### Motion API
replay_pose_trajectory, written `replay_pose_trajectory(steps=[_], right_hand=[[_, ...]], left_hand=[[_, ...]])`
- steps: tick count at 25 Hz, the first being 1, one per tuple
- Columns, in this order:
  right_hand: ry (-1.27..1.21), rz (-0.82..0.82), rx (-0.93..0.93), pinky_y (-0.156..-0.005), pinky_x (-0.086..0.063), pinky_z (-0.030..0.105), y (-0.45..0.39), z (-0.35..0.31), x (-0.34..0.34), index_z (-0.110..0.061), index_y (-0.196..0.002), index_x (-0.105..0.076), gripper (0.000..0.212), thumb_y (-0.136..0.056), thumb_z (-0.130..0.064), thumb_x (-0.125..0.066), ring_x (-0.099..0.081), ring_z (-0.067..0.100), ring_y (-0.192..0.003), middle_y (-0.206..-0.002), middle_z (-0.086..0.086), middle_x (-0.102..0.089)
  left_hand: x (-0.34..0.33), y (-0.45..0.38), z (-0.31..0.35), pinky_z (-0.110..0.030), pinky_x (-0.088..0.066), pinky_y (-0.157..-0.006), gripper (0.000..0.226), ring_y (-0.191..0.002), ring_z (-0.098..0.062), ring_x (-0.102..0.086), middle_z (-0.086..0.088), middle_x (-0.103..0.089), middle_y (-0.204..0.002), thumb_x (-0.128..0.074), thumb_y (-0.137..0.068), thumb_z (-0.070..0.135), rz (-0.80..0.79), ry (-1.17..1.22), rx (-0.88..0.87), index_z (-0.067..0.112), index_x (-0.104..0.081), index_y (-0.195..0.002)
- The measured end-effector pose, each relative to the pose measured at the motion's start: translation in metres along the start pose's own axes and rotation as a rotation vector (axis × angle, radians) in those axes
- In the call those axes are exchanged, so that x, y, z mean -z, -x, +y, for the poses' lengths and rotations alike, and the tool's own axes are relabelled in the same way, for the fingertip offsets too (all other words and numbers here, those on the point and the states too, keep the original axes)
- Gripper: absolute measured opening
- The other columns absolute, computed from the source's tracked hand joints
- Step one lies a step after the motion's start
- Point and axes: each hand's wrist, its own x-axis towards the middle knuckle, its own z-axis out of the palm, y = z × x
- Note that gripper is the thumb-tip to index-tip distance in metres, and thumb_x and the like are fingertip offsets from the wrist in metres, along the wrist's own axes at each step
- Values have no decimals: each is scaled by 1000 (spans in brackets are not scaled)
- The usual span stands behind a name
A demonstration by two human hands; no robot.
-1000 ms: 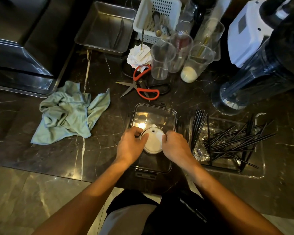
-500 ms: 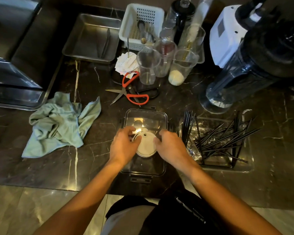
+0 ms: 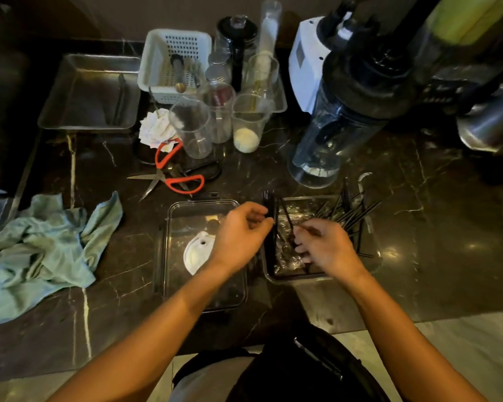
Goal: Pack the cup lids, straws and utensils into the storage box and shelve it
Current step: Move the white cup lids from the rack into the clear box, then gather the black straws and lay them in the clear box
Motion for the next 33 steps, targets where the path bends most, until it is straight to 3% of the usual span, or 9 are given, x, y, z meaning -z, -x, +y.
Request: replay_pose_trajectory(steps=[3, 6, 12, 16, 19, 23, 26, 29, 33], right_hand=[[37, 164, -1, -67, -53, 32, 4, 22, 28, -20, -91, -69, 10, -99, -27, -69, -66, 9, -73, -84, -3, -71], [65, 315, -36, -67, -42, 29, 9, 37, 48, -26, -95, -56, 13, -98, -29, -69, -54, 1, -70, -81, -15, -58], [98, 314, -119, -78, -45, 33, -11, 67, 54, -15, -118, -58, 38, -90, -36, -74, -61, 20, -97, -109, 0, -62], [74, 242, -60, -79, -59, 36, -28, 75, 50, -18, -111, -65, 49, -75, -50, -77, -70, 17, -95, -103, -3, -71], [-10, 143, -23, -78, -56, 26, -39, 72, 51, -23, -107, -70, 30, -82, -35, -83, -71, 11, -96, -101, -8, -74], [-67, 70, 23, -100, -56, 43, -52, 74, 49, -28, -124, -68, 56, -73, -47, -83, -71, 12, -110, -115, -10, -76], [-133, 52, 59, -102, -55, 43, -59, 67, 45, -26, -124, -70, 48, -80, -35, -85, -71, 13, -112, -116, -8, -77], [-228, 46, 32, -99, -56, 37, -66, 61, 40, -23, -118, -74, 36, -84, -19, -84, -72, 10, -107, -111, -7, -78], [-278, -5, -10, -83, -58, 26, -72, 55, 33, -25, -104, -77, 22, -87, -13, -80, -75, 9, -97, -97, -8, -80]], left_hand=[[-28, 0, 12, -22, -55, -84, 30, -96, -2, -67, 7, -69, -110, -72, -92, 29, -74, -73, -7, 21, -67, -121], [-49, 11, 22, -29, -46, -104, 57, -121, -10, -53, 4, -47, -137, -72, -91, 36, -86, -219, -16, 22, -50, -142], [-80, 24, 19, -35, -28, -122, 84, -150, -27, -29, -7, -19, -163, -73, -90, 36, -79, -229, 68, 18, -25, -157], [-94, 26, 16, -31, -23, -121, 87, -151, -31, -26, -11, -10, -166, -73, -90, 30, 13, -220, 107, 14, -21, -158], [-98, 22, 15, -41, -33, -122, 87, -150, -29, -29, -9, -14, -164, -73, -90, 28, 30, -208, 94, 16, -20, -158], [-99, 24, 18, -37, -34, -121, 83, -147, -23, -33, -7, -25, -159, -73, -90, 24, 56, -194, 89, 13, -25, -157], [-104, 30, 15, -38, -34, -121, 86, -146, -24, -34, -10, -27, -158, -74, -88, 24, 65, -95, 183, 11, -24, -156], [-111, 26, 12, -46, -38, -118, 88, -143, -26, -37, -9, -32, -155, -73, -83, 27, 97, -112, 270, 14, -22, -153], [-114, 7, 1, -51, -53, -100, 66, -119, -24, -63, 0, -60, -127, -68, -77, 38, 79, -146, 355, 26, -37, -134]])
